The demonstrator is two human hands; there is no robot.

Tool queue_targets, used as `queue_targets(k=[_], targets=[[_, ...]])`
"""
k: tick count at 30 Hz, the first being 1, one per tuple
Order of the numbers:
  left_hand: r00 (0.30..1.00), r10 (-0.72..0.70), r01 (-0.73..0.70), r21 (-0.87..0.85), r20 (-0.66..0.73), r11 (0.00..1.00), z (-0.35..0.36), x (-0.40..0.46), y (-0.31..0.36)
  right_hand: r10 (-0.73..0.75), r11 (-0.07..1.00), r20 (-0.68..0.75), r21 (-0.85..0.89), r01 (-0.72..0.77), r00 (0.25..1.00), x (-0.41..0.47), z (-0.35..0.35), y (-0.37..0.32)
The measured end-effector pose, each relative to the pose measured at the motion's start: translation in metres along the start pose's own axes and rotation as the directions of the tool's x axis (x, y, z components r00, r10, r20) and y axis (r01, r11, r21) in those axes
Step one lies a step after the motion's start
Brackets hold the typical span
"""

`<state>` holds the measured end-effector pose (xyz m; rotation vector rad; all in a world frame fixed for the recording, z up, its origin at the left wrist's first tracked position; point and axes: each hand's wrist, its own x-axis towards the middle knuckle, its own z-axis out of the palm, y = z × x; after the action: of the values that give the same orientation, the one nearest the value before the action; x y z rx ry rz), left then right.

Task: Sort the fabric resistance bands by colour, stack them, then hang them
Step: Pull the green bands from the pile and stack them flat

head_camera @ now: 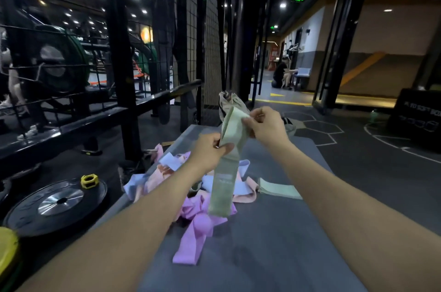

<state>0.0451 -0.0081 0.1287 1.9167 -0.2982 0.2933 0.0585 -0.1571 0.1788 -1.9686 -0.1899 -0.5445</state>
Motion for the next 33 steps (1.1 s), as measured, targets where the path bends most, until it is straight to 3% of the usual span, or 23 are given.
queue_targets(k=[3,6,10,19,25,29,33], targets=[[0.993,-0.115,0.114,-0.095,-0.009,0.989,0.019,-0.01,-0.007,0.074,0.997,0.071,0.008,-0.074,0.995,-0.019,-0.008,0.021],[0.983,-0.171,0.176,-0.099,0.064,0.979,0.035,-0.017,-0.013,-0.017,0.983,0.081,-0.182,0.032,0.997,-0.04,-0.016,0.042],[0.968,-0.244,0.249,-0.079,0.059,0.965,0.055,-0.022,-0.018,-0.076,0.976,0.138,-0.194,0.102,0.987,-0.066,-0.024,0.062],[0.899,-0.422,0.438,-0.212,0.117,0.874,0.083,-0.025,-0.027,-0.081,0.96,0.067,-0.263,0.095,0.995,-0.09,-0.049,0.091],[0.895,-0.422,0.443,-0.175,0.144,0.879,0.098,-0.029,-0.023,-0.03,0.947,0.333,-0.292,0.134,0.942,-0.101,-0.047,0.098],[0.893,-0.404,0.434,-0.14,0.2,0.89,0.1,-0.029,-0.025,-0.038,0.951,0.276,-0.286,0.12,0.96,-0.104,-0.047,0.102],[0.898,-0.419,0.422,0.006,0.133,0.907,0.097,-0.027,-0.027,-0.03,0.95,0.232,-0.296,0.1,0.972,-0.1,-0.052,0.1]])
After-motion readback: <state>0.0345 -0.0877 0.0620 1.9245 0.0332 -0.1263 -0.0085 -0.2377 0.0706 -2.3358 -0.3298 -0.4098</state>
